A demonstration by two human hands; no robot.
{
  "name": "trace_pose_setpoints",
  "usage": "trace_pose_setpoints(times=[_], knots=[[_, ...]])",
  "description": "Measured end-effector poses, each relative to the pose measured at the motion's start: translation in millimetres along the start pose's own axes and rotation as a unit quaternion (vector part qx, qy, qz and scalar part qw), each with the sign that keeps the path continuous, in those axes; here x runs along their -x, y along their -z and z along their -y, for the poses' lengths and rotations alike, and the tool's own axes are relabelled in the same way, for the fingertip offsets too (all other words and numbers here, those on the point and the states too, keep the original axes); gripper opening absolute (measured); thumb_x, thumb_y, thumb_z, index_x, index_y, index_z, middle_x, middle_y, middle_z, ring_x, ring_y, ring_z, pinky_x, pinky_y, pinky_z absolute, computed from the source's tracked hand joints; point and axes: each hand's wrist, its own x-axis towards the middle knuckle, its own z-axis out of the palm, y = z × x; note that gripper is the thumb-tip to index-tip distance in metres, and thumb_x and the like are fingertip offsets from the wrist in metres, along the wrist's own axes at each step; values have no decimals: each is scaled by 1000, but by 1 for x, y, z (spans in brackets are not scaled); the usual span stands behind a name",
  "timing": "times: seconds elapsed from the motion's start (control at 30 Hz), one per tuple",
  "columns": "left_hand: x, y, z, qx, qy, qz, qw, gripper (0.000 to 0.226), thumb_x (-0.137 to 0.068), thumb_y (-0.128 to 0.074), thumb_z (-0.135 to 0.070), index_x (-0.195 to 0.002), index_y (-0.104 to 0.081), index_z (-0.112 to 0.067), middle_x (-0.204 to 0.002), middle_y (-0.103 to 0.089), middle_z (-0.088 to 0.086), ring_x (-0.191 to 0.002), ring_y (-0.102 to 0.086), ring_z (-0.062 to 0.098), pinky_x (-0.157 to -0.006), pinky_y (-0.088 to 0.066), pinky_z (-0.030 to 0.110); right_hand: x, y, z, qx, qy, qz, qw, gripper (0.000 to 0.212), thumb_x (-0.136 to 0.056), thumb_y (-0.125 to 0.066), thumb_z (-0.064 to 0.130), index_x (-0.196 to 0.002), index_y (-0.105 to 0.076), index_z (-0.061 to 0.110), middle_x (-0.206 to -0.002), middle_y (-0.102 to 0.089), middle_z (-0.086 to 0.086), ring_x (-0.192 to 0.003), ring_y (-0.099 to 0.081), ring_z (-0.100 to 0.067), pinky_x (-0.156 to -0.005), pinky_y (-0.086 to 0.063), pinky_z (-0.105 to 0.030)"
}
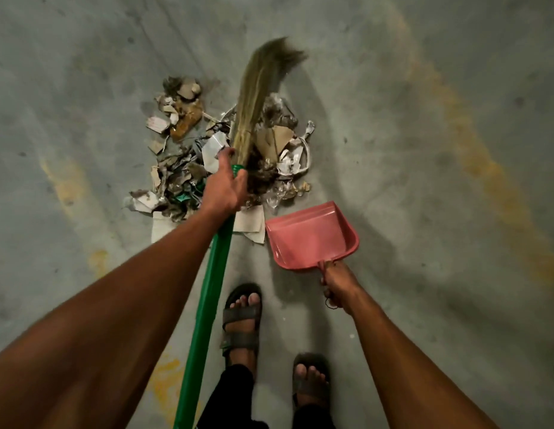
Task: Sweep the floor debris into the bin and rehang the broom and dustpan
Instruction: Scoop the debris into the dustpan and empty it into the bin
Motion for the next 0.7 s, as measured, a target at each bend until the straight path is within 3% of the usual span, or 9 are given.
trace_pose_setpoints(times=[0.13,0.27,0.33,0.43,0.6,0.7], knots=[[-38,12,29,-9,-1,18,1000,48,-111,-45,-26,-153,-24,-30,-94,-68,10,-59,-62,18,-47,-50,23,-36,-12,9,50,-11,-43,998,37,-97,-46,52,-86,-58,19,-90,-59,-12,-67,-53,-25,-58,-36,-26],[-59,19,52,-43,-5,35,998,49,-111,-45,-27,-154,-23,-33,-91,-67,9,-60,-60,18,-44,-48,22,-69,-5,21,141,-46,-75,986,60,-85,-34,70,-109,-65,25,-110,-67,-16,-95,-69,-38,-89,-56,-45],[-69,22,62,-66,-15,37,997,49,-110,-44,-29,-154,-23,-31,-88,-66,9,-61,-61,20,-47,-48,29,-72,2,36,200,-46,-87,975,68,-89,-30,72,-128,-65,28,-131,-66,-17,-113,-68,-42,-99,-55,-56],[-91,25,68,-99,-31,30,994,48,-109,-45,-34,-152,-24,-30,-88,-67,9,-64,-65,24,-53,-51,34,-75,16,57,266,-25,-104,958,63,-101,-31,64,-146,-56,27,-152,-55,-17,-133,-56,-41,-112,-45,-54],[-141,19,62,-143,-34,0,989,51,-109,-45,-45,-154,-26,-28,-107,-63,10,-75,-65,22,-71,-55,38,-100,36,69,290,-5,-108,951,69,-94,-30,72,-146,-54,35,-155,-54,-10,-137,-54,-38,-113,-43,-55],[-173,13,58,-182,-22,11,983,50,-109,-42,-45,-153,-29,-24,-124,-64,21,-90,-66,32,-75,-52,40,-118,42,72,267,5,-86,960,72,-88,-29,76,-141,-58,37,-131,-66,-4,-114,-63,-31,-100,-49,-45]])
